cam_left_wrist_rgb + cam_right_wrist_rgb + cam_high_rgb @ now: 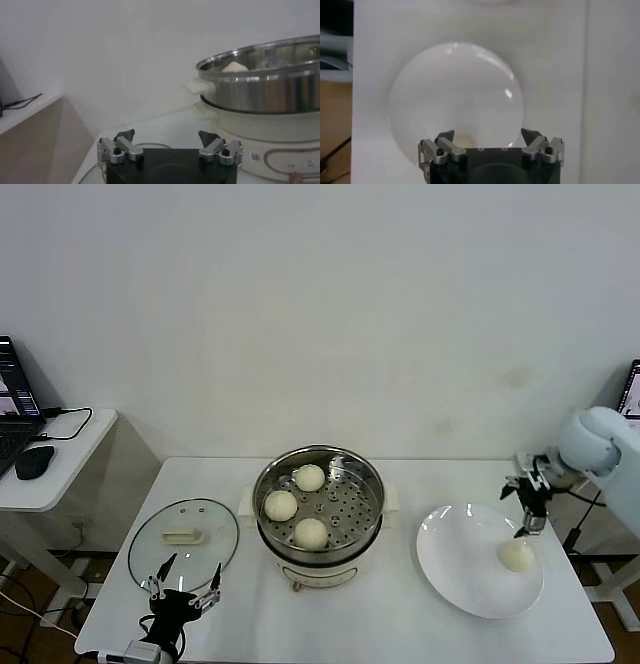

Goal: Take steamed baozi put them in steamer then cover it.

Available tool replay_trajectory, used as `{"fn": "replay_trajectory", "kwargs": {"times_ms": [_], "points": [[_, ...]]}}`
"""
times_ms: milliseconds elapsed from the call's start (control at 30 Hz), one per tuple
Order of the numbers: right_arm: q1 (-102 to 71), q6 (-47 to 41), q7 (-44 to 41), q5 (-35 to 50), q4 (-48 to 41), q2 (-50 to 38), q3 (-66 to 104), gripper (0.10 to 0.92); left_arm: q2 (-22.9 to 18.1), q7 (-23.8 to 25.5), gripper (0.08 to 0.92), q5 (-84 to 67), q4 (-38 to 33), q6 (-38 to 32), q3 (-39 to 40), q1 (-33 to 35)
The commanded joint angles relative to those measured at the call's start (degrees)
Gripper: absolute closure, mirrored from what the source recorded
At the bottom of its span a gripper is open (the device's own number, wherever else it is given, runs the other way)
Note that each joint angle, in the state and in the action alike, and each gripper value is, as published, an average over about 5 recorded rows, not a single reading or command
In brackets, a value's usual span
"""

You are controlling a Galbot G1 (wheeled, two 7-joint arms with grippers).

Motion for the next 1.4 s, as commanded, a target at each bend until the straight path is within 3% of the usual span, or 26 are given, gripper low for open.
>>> {"fn": "replay_trajectory", "kwargs": {"times_ms": [33,700,1400], "points": [[-9.18,6.32,0.64,-5.47,-7.42,2.38,5.90,0.203,0.42,0.03,0.177,0.33,0.83,0.01,-0.11,-0.01],[-9.83,8.16,3.69,-11.34,-14.29,8.65,5.96,0.203,0.26,0.11,0.177,0.43,2.83,0.02,-0.24,-0.91],[-10.10,8.46,4.79,-13.23,-15.99,10.42,6.23,0.203,0.27,0.34,0.177,0.42,3.47,0.07,-0.23,-1.50]]}}
